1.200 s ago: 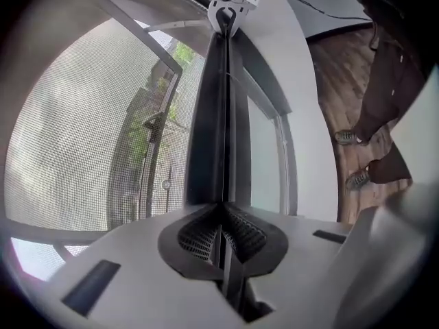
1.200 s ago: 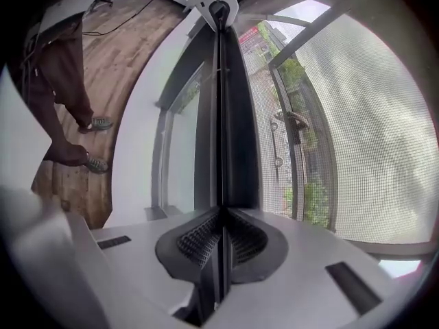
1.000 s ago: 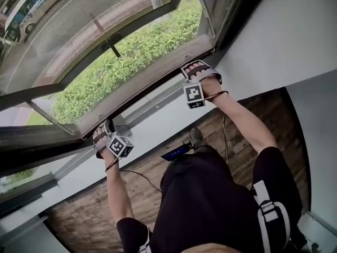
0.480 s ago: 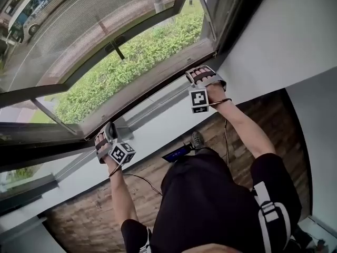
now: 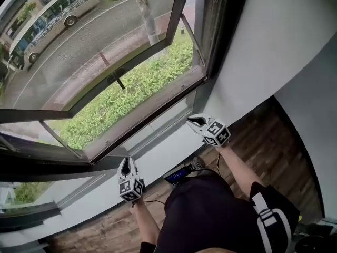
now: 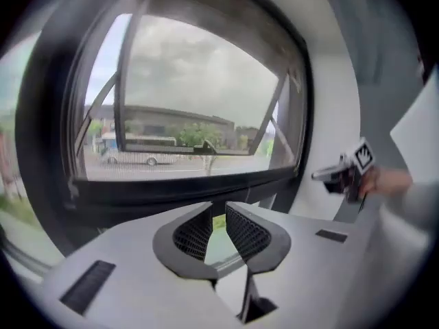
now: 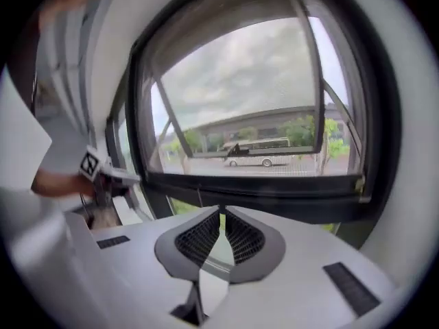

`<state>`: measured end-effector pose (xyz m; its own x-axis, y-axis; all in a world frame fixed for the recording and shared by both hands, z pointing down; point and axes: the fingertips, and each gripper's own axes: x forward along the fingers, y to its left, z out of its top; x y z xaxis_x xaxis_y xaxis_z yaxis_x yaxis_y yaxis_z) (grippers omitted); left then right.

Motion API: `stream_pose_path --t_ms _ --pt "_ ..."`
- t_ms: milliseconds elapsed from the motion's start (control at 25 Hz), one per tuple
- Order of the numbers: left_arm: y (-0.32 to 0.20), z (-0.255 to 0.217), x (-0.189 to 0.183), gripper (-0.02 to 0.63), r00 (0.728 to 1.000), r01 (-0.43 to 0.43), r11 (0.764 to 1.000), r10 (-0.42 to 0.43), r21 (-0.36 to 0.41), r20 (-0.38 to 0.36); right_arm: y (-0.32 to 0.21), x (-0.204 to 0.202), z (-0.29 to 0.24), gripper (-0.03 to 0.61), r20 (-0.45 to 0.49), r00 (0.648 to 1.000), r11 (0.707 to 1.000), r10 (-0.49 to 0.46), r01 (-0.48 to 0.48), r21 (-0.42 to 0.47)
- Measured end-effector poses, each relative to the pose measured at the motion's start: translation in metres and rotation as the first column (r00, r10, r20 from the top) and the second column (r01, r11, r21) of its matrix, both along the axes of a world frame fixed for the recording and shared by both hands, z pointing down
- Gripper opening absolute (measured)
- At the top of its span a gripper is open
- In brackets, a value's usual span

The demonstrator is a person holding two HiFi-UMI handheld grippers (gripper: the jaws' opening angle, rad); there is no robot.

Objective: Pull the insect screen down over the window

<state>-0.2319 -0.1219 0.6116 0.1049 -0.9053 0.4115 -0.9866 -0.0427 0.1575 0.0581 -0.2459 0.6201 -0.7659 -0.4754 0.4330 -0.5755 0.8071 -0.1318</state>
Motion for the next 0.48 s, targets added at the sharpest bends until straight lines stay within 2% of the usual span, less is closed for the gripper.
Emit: stream_pose_path --t_ms 40,80,120,200,280,320,480 --pt "0.006 0.002 0.004 0.055 0.991 0.01 1.0 -0.006 0.028 -0.135 0.01 0.002 -0.005 0.028 0.134 0.99 0.998 0.032 -0.024 -0.065" --pt "0.011 0.005 0.008 0.055 0.967 0.016 0.998 0.0 0.059 -0.253 0.019 0.005 -0.011 0.028 0.257 0.964 0.992 0.07 -0.039 -0.124" --pt "0.015 0.006 0.011 0.055 0.937 0.016 0.996 0.017 0.092 -0.35 0.027 0.008 -0.017 0.028 0.364 0.925 0.984 0.109 -0.047 -0.173" --pt "0.023 -0.002 0.019 0.055 0.871 0.0 0.988 0.075 0.153 -0.485 0.045 0.015 -0.03 0.028 0.53 0.83 0.969 0.173 -0.048 -0.242" --pt "0.03 -0.018 0.03 0.055 0.802 -0.029 0.978 0.147 0.208 -0.579 0.062 0.02 -0.044 0.028 0.641 0.738 0.959 0.211 -0.03 -0.281" --pt "0.033 -0.026 0.034 0.055 0.771 -0.041 0.971 0.181 0.236 -0.611 0.07 0.02 -0.051 0.026 0.676 0.703 0.956 0.219 -0.018 -0.291" --pt "0.045 -0.052 0.051 0.055 0.681 -0.101 0.935 0.314 0.341 -0.661 0.098 0.015 -0.076 0.015 0.75 0.619 0.956 0.232 -0.002 -0.295"
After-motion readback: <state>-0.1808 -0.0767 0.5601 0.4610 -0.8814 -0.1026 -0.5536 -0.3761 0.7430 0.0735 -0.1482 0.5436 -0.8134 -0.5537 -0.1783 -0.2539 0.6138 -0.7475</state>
